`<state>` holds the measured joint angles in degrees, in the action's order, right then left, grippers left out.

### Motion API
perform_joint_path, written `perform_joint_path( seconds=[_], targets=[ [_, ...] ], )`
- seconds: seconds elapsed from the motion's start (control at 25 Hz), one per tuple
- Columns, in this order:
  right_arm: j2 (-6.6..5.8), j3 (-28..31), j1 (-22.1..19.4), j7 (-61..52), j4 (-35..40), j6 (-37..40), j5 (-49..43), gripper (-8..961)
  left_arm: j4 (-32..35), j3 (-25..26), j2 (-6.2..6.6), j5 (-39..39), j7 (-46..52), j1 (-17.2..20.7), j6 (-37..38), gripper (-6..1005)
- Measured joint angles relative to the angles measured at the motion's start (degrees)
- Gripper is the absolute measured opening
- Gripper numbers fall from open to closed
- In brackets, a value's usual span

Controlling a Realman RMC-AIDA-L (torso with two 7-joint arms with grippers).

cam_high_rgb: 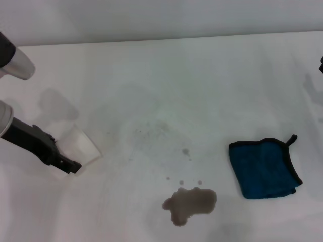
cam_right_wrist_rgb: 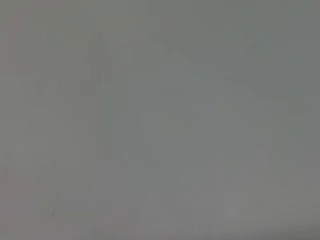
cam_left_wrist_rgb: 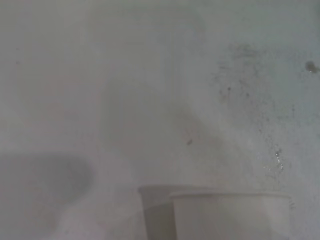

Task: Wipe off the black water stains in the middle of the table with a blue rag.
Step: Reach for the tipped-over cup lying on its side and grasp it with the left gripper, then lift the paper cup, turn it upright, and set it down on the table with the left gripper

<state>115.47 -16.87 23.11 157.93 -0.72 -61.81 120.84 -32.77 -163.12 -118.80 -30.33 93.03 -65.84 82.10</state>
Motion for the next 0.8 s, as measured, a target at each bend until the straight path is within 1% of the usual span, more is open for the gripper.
perform_joint_path(
  seconds=[0.28,0.4,0.48,0.6,0.68,0.72,0.76,0.8],
  targets=[
    [-0.07,0.00,0.08,0.01,0.21,0.05,0.01,872,0.52,0.00,-0.03,1.27,0.09,0.09,-0.45,874],
    [-0.10,0.02,0.09,0.09,0.22,0.12,0.00,873,0.52,-0.01,-0.03,1.59,0.10,-0.09,-0.46,755],
    [-0.15,0.15,0.07,0.11,0.22,0.17,0.01,873,0.52,0.00,-0.03,2.19,0.11,-0.17,-0.46,745],
    [-0.16,0.31,-0.07,0.05,0.30,0.20,0.00,874,0.49,-0.01,0.06,4.64,-0.14,-0.32,-0.26,730],
    [-0.16,0.29,-0.17,0.02,0.58,0.20,0.00,873,0.11,0.00,0.25,7.92,-0.88,-0.36,-0.18,719],
    [-0.16,0.25,-0.21,0.00,0.68,0.21,0.01,872,-0.12,0.00,0.34,11.88,-2.37,-0.19,-0.16,714],
    [-0.16,0.22,-0.24,-0.01,0.72,0.21,0.01,872,-0.12,0.00,0.34,11.88,-2.37,-0.19,-0.16,709],
    [-0.16,0.20,-0.26,-0.01,0.72,0.21,0.01,872,-0.15,0.00,0.35,13.81,-3.26,-0.04,-0.13,704]
  ],
)
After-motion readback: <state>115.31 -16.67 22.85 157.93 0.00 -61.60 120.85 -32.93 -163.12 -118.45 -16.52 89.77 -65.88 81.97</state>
